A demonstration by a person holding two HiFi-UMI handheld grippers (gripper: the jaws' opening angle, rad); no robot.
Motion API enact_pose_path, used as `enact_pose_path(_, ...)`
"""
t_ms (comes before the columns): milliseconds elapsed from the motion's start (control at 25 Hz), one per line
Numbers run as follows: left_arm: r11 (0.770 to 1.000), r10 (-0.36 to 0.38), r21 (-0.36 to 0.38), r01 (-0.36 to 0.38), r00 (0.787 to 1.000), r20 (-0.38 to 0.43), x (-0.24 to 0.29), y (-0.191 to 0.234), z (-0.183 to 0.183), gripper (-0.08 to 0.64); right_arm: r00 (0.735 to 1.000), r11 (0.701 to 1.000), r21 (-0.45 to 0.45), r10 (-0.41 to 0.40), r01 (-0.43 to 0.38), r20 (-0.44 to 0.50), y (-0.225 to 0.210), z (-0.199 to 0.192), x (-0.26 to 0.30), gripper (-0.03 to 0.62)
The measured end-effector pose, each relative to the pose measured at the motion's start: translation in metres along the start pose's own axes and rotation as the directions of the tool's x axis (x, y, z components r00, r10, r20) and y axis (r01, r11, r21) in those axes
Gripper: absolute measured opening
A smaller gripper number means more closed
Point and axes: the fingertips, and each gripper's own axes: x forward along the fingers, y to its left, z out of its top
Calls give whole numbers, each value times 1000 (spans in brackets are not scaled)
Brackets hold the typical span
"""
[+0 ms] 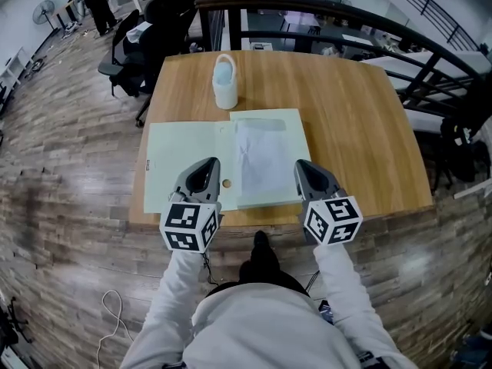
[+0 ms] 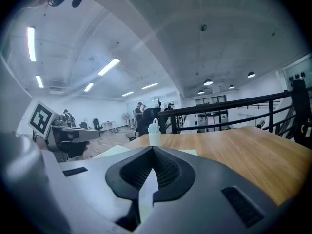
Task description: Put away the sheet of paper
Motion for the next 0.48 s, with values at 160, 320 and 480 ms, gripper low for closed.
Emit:
enact_pose_path(160,1000,-8,0,8,1000,5,-7,0,-5,20,1000,1000,12,-15,15,8,1,-5,-5,26)
enact_pose_path(320,1000,-7,-9,7,1000,5,-16,-2,-9,20,999,999,16,-32,32,15,2,-6,-14,26)
enact_pose_path(480,1000,-13,-10,13,1000,3,-19,-2,-9,20,999,999,14,-44,44,22,2,-6,-19,26)
